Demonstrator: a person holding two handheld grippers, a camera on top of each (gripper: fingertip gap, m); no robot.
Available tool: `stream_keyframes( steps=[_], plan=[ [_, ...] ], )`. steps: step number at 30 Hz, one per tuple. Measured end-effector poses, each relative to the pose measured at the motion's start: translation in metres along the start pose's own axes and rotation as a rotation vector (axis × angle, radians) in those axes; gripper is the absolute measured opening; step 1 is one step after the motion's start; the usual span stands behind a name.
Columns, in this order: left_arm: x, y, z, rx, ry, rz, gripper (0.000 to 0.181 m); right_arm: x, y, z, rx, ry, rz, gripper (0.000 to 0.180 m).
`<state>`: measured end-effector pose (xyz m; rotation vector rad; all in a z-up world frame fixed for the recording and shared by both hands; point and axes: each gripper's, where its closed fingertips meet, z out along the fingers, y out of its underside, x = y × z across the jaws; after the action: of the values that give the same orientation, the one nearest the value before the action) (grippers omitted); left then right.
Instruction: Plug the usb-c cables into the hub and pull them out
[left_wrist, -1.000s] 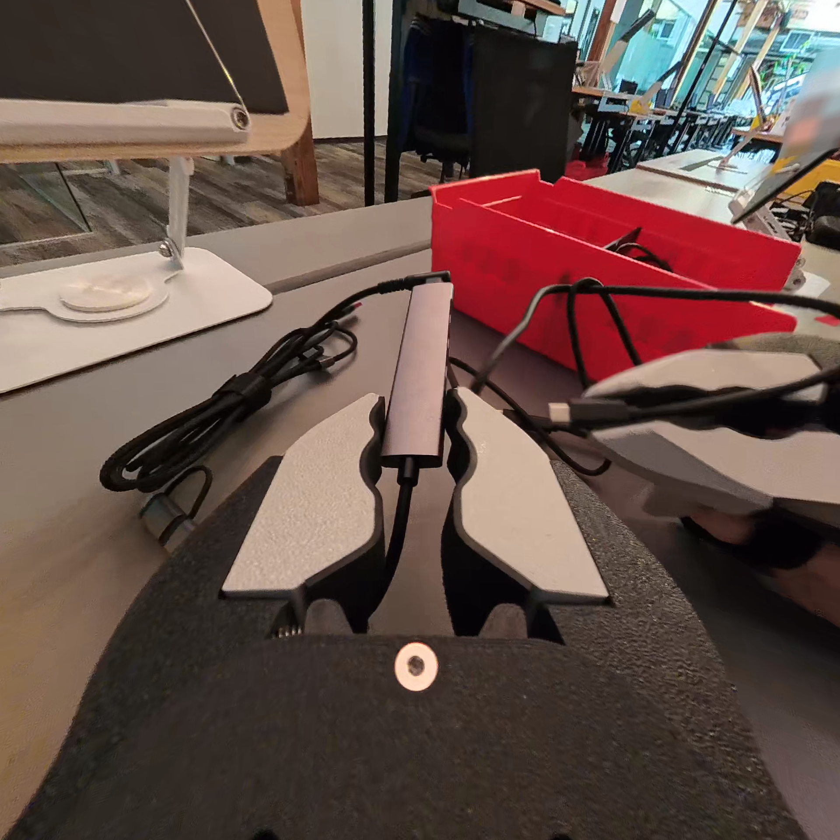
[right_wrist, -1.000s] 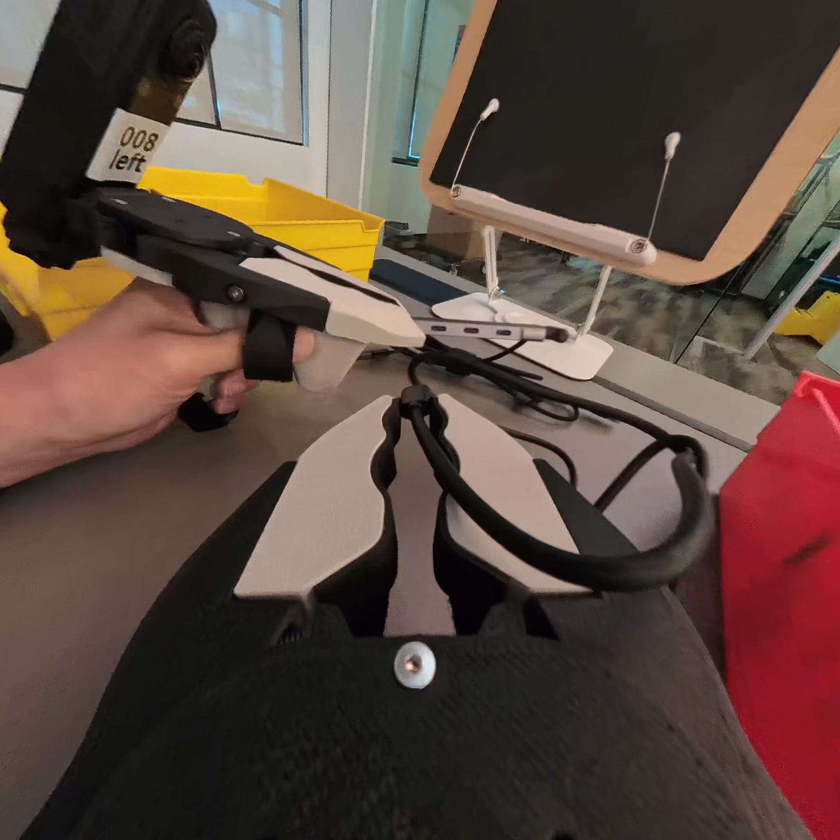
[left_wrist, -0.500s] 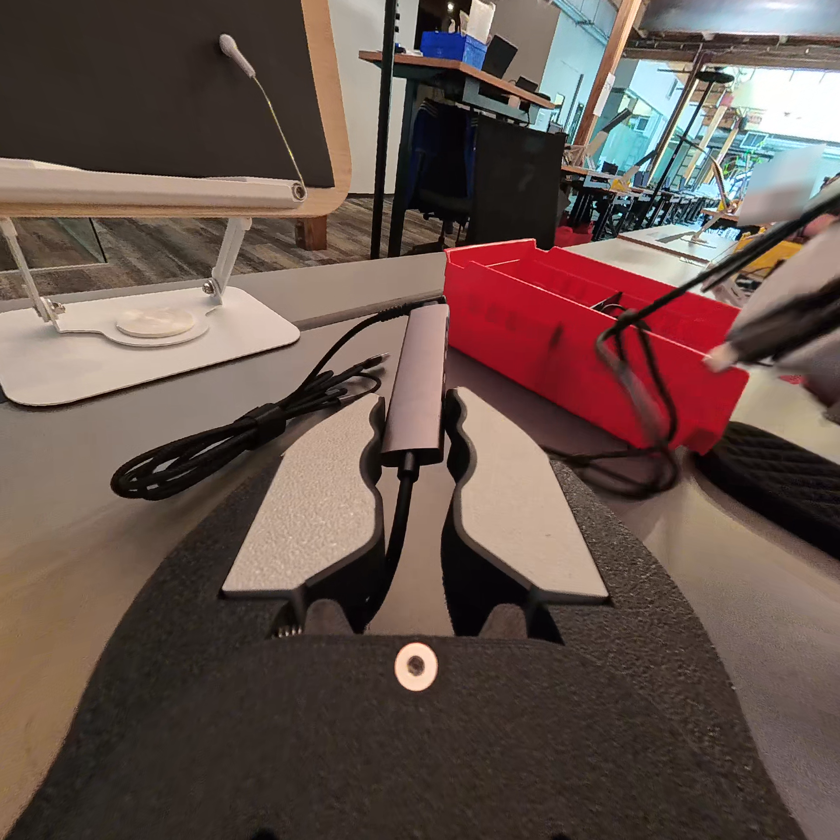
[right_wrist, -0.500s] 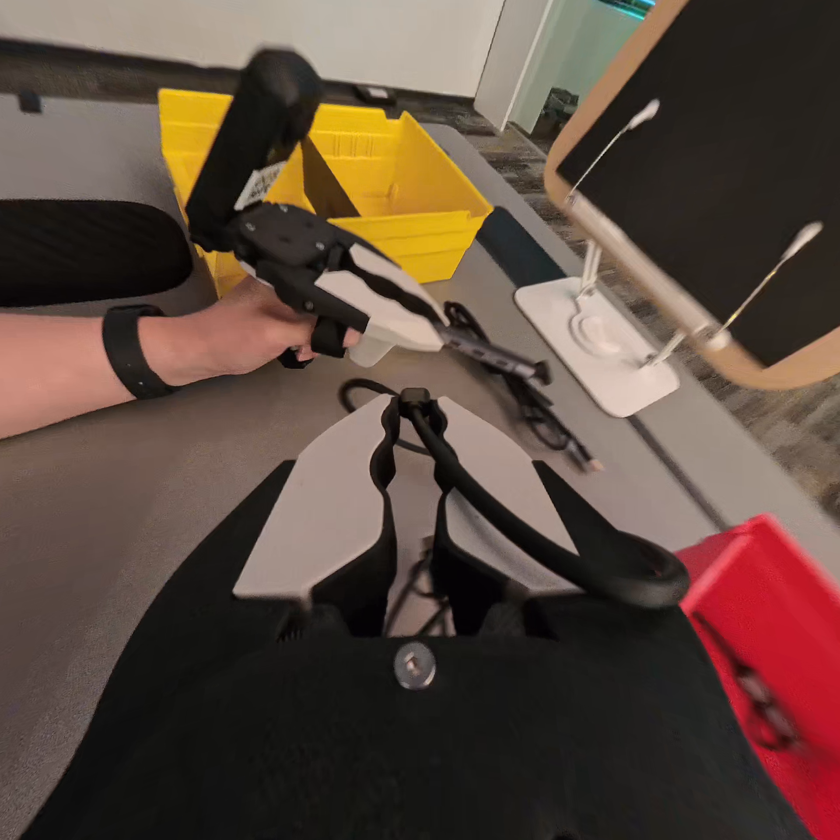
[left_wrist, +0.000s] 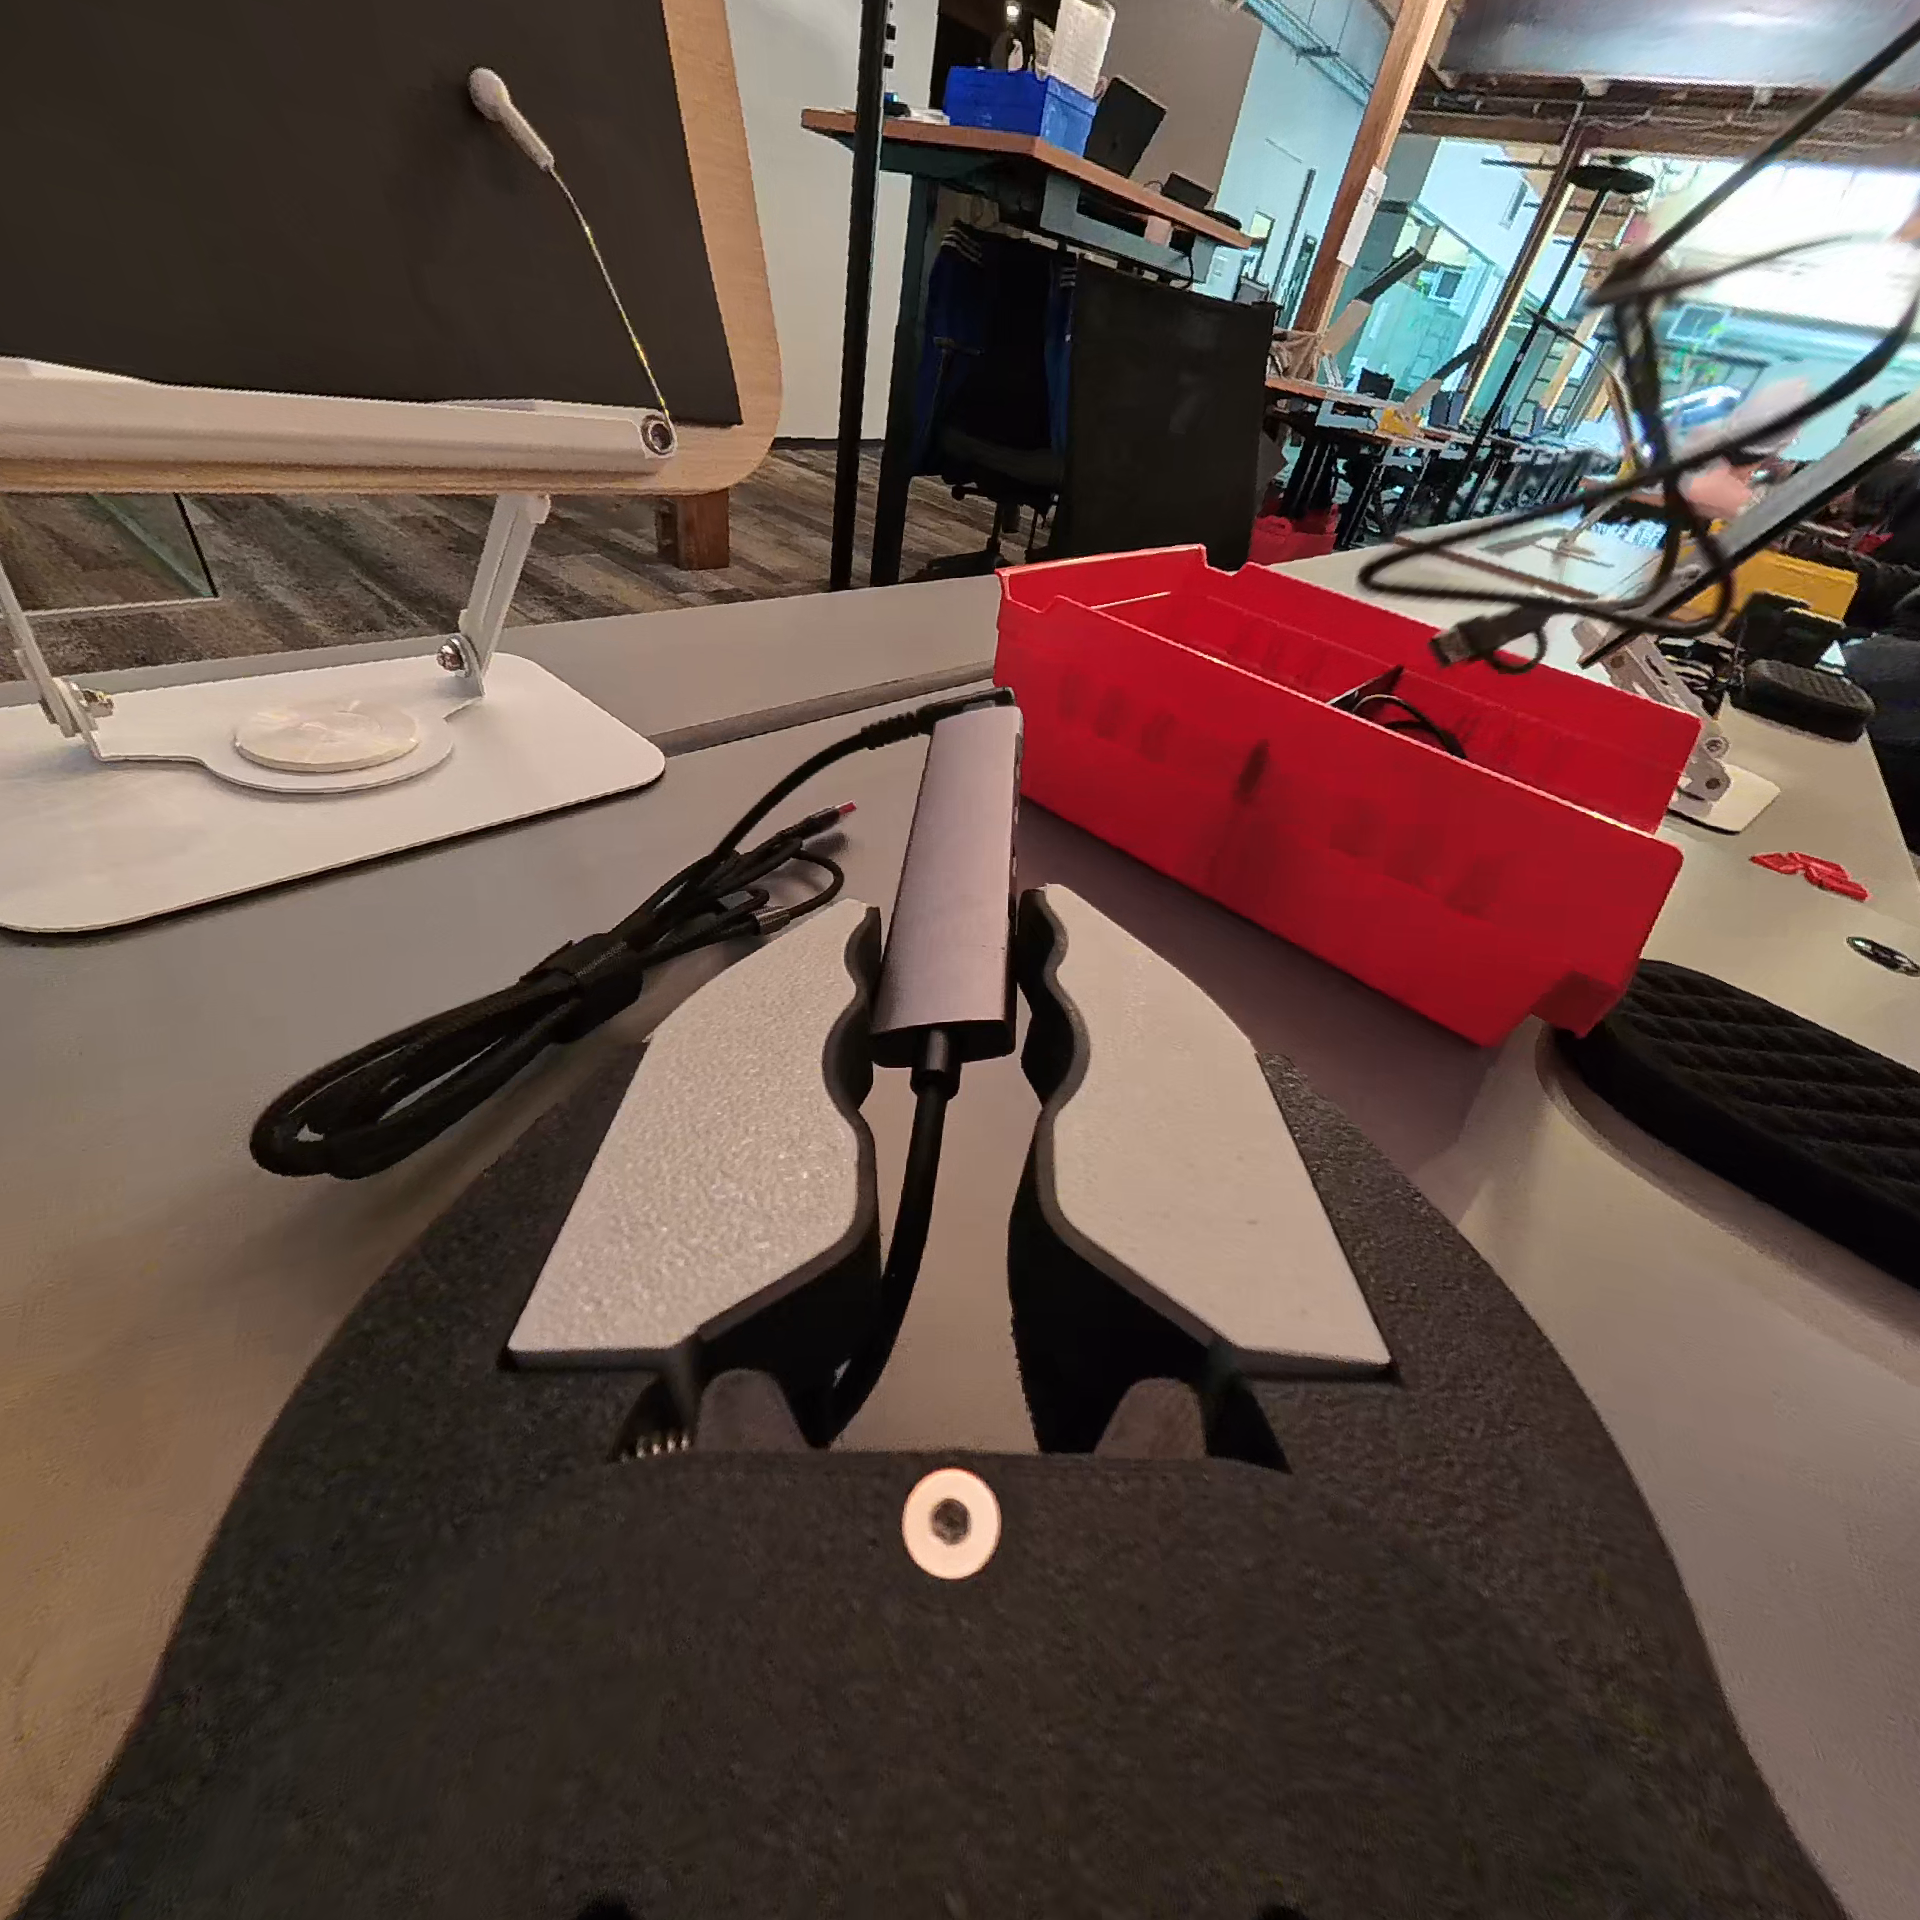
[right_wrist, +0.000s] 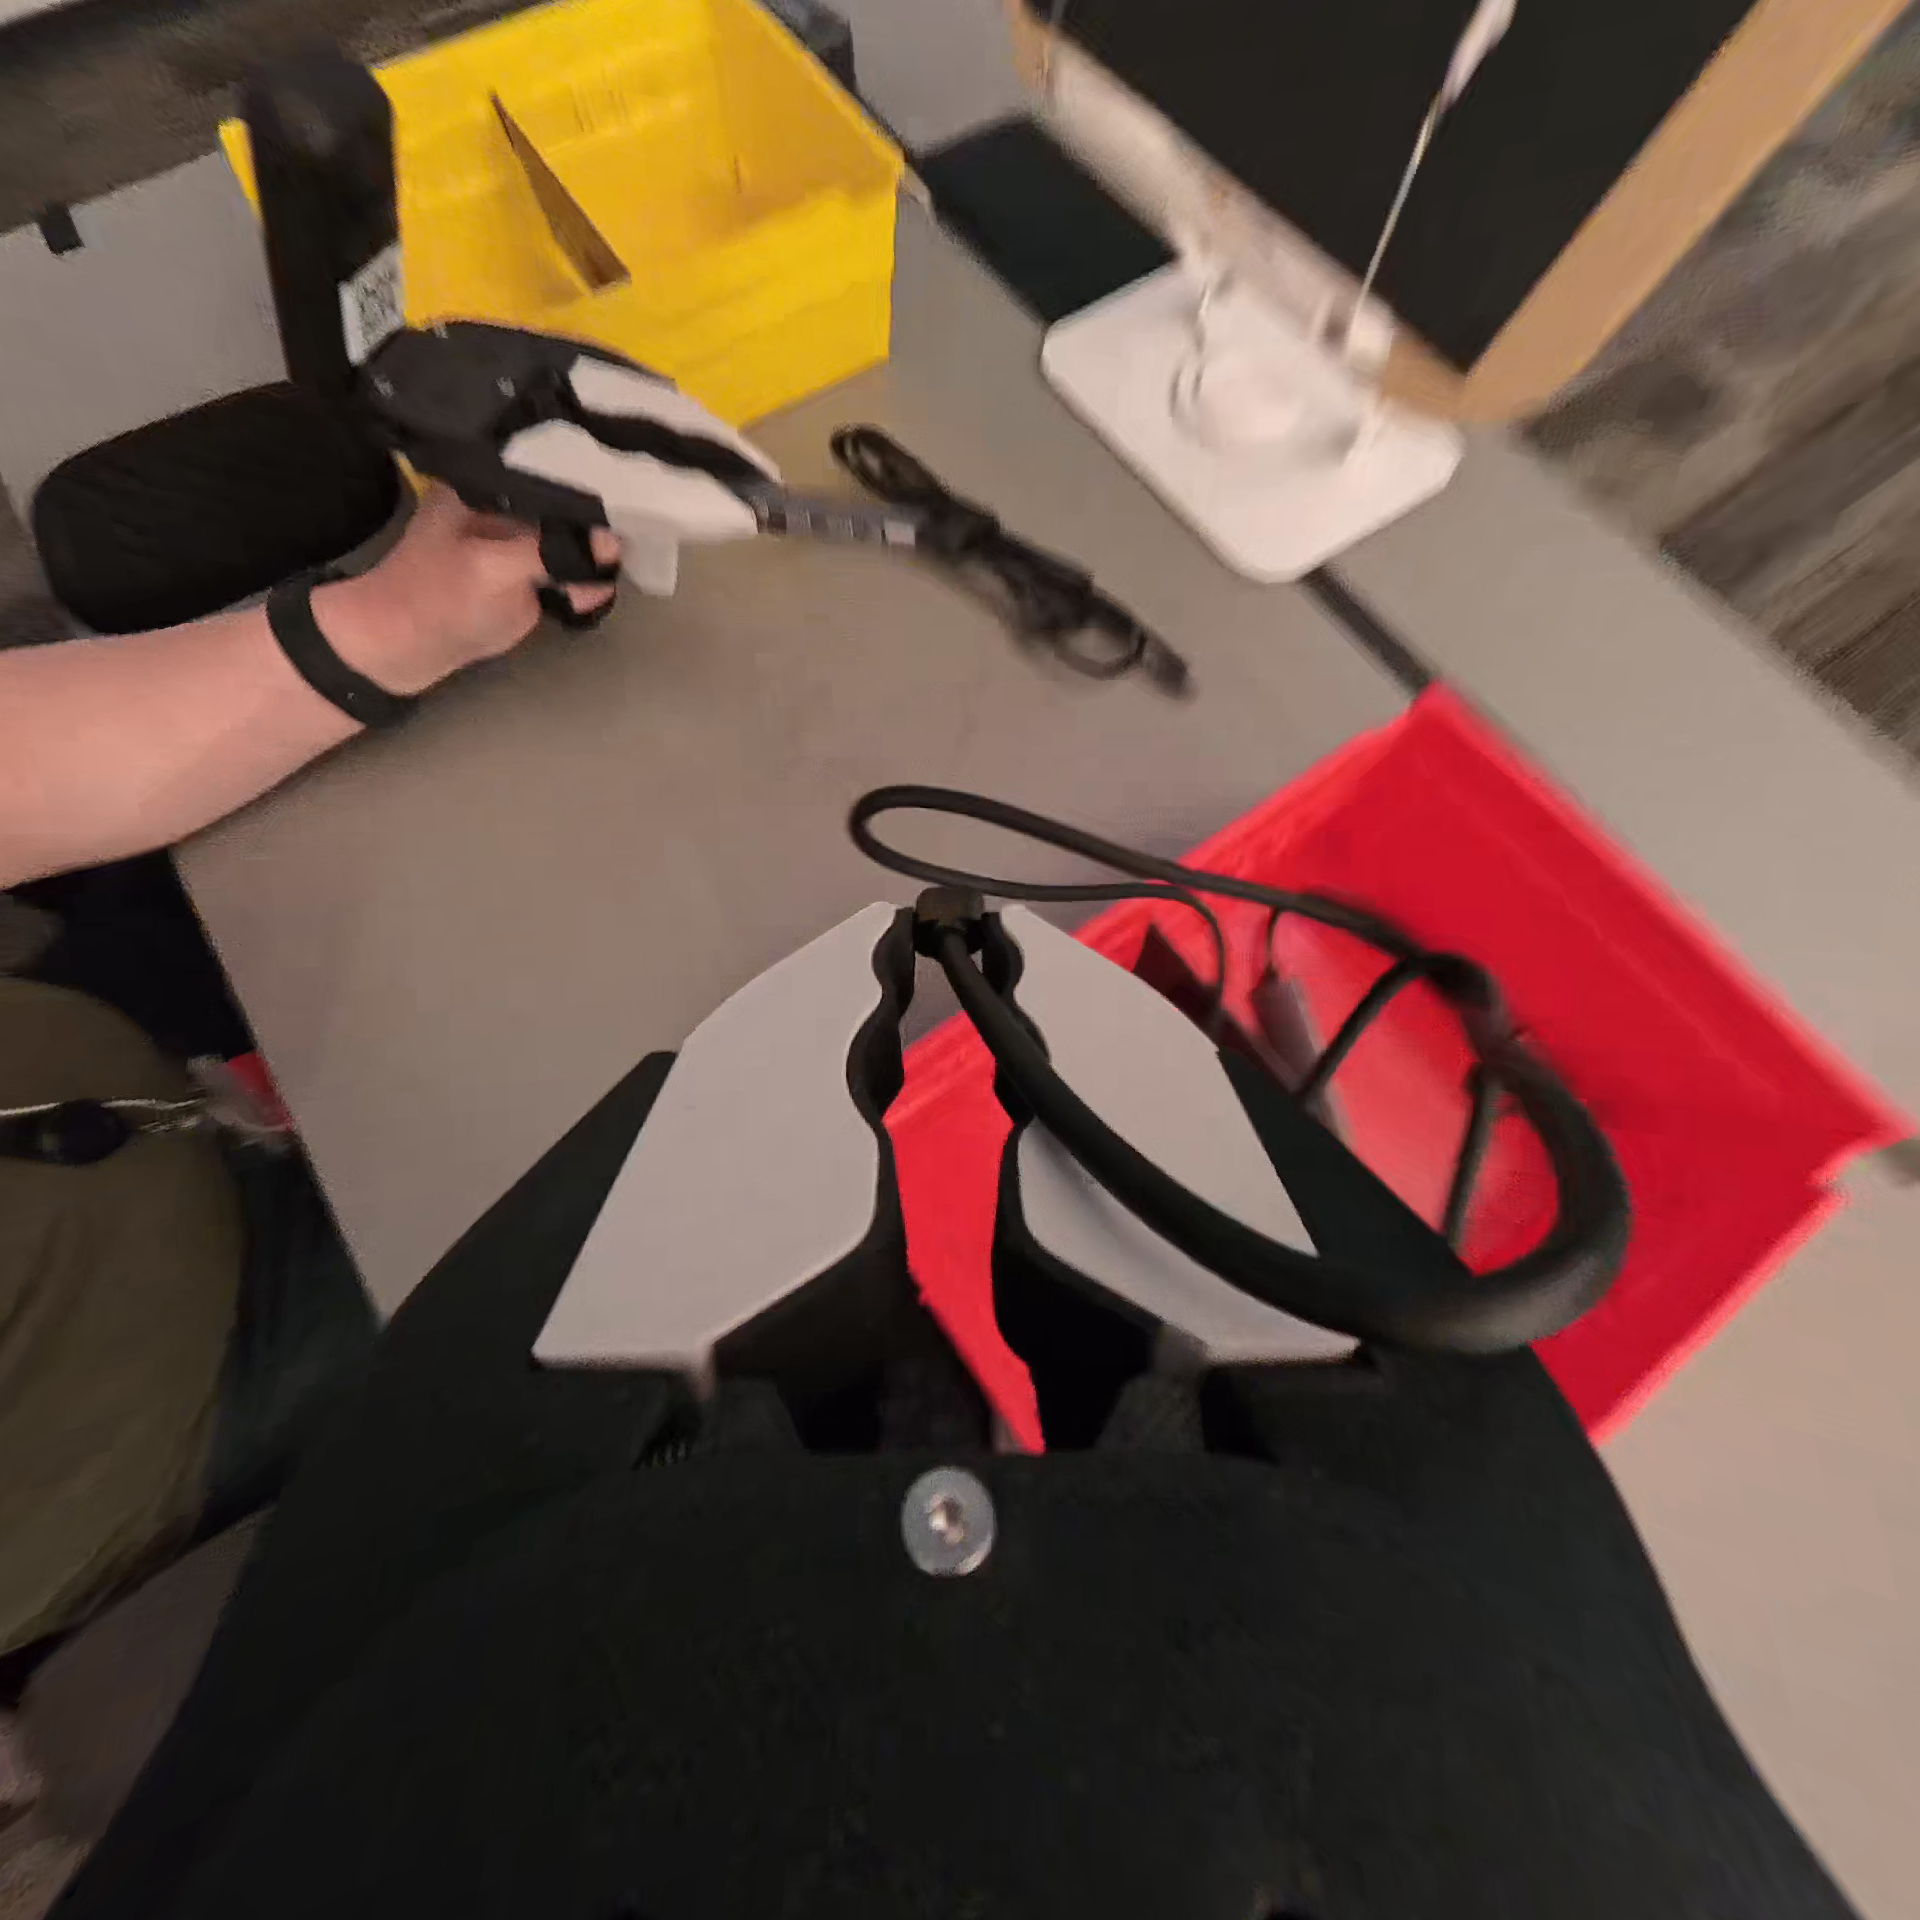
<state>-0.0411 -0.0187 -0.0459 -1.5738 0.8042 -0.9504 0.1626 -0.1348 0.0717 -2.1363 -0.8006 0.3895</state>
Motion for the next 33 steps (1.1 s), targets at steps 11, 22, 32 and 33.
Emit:
stream_keyframes(
  steps=[11, 22, 32, 33],
  plan=[
    [0.008, -0.005, -0.001, 0.013, 0.056, 0.014, 0.024, 0.04, 0.162, 0.072, -0.393, -0.183, 0.538, 0.015],
    [0.029, -0.016, -0.009, 0.025, 0.198, 0.082, 0.024, 0.008, 0.139, -0.002, -0.504, -0.321, 0.618, 0.033],
    [0.031, -0.016, -0.012, 0.035, 0.237, 0.051, 0.024, 0.031, 0.11, -0.015, -0.315, -0.044, 0.402, 0.027],
    [0.032, -0.016, -0.012, 0.033, 0.24, 0.057, 0.024, 0.028, 0.097, -0.009, -0.251, -0.036, 0.343, 0.026]
  ],
)
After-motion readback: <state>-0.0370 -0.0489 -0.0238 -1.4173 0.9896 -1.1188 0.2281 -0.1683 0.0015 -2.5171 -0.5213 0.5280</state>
